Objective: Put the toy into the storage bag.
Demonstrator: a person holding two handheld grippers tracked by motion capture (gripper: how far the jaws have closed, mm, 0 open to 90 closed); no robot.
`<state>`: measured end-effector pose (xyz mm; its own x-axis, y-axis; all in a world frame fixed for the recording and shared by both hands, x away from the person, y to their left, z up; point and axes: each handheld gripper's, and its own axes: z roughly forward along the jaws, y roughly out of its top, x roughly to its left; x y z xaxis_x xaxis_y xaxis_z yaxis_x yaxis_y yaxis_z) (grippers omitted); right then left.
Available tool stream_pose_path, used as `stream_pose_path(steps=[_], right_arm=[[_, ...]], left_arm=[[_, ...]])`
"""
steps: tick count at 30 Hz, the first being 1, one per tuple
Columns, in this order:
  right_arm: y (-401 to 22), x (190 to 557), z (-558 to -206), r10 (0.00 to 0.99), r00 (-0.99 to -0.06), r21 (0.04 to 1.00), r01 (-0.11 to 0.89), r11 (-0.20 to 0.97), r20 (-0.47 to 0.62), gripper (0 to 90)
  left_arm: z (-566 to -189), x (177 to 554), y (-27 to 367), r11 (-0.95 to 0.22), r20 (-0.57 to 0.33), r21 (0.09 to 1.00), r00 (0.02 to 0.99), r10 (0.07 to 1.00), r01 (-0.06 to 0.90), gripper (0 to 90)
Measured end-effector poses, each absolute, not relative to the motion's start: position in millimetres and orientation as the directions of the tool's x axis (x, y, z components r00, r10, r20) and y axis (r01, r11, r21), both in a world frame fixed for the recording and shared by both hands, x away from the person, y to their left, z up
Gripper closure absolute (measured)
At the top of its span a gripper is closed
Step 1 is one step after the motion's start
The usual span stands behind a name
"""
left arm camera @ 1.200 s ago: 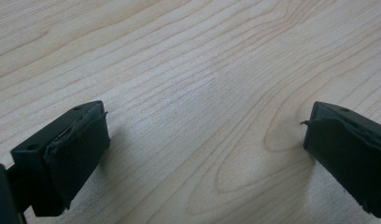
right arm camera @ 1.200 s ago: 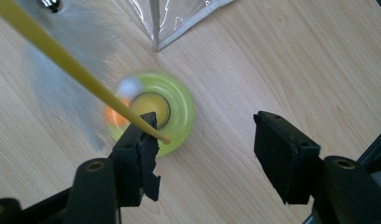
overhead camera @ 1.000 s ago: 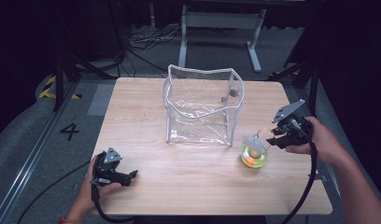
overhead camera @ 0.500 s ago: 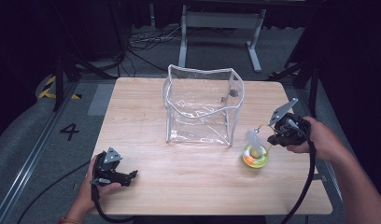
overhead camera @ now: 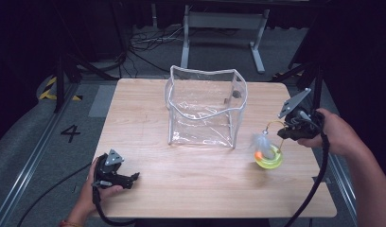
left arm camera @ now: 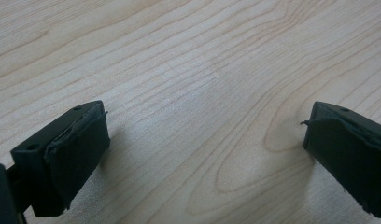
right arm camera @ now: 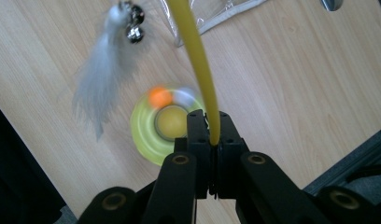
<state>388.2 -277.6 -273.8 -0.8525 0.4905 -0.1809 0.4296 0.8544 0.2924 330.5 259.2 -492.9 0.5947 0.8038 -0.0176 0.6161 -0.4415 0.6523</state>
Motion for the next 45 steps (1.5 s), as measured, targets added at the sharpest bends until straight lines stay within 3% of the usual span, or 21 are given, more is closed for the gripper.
stream_pose_path(steps=[29, 45], right_arm=[[-281, 419, -190, 0.555, -0.783, 0.328, 0.466, 0.822, -0.280, 88.0], [-257, 435, -139, 0.550, -0.776, 0.343, 0.449, 0.825, -0.307, 88.0]], left_arm=[[-493, 330, 259, -0.442, -0.017, 0.652, 0.595, 0.804, 0.616, 0.5], [-493, 330, 259, -0.440, -0.017, 0.653, 0.593, 0.805, 0.616, 0.6]])
